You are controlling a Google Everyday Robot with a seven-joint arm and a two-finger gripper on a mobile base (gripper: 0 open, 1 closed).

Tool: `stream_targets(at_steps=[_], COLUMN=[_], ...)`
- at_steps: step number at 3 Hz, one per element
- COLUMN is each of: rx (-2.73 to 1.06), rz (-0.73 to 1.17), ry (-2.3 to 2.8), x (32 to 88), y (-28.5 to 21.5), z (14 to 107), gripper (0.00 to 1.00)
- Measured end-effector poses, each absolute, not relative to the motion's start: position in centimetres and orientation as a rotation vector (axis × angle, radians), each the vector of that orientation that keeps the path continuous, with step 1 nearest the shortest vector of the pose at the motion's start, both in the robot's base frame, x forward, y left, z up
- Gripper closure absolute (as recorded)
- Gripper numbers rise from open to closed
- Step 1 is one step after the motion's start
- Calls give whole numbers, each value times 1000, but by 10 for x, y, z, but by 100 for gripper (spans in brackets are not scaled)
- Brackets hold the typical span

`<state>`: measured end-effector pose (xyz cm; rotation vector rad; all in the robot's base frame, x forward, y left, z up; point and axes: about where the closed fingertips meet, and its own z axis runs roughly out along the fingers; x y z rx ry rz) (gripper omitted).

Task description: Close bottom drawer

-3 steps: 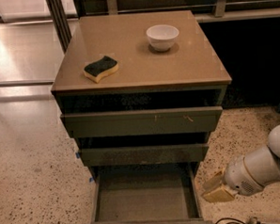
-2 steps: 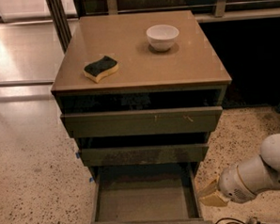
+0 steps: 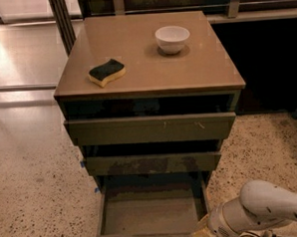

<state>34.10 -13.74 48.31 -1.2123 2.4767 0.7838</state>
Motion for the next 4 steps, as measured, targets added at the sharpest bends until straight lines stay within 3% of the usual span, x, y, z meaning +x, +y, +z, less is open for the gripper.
stream_targets(at_steps=[2, 4], rx=[-1166, -990], rz=[726, 794], ry=[2479, 2625], x=[351, 319], y=[-135, -137], z=[467, 364], gripper=[100, 100])
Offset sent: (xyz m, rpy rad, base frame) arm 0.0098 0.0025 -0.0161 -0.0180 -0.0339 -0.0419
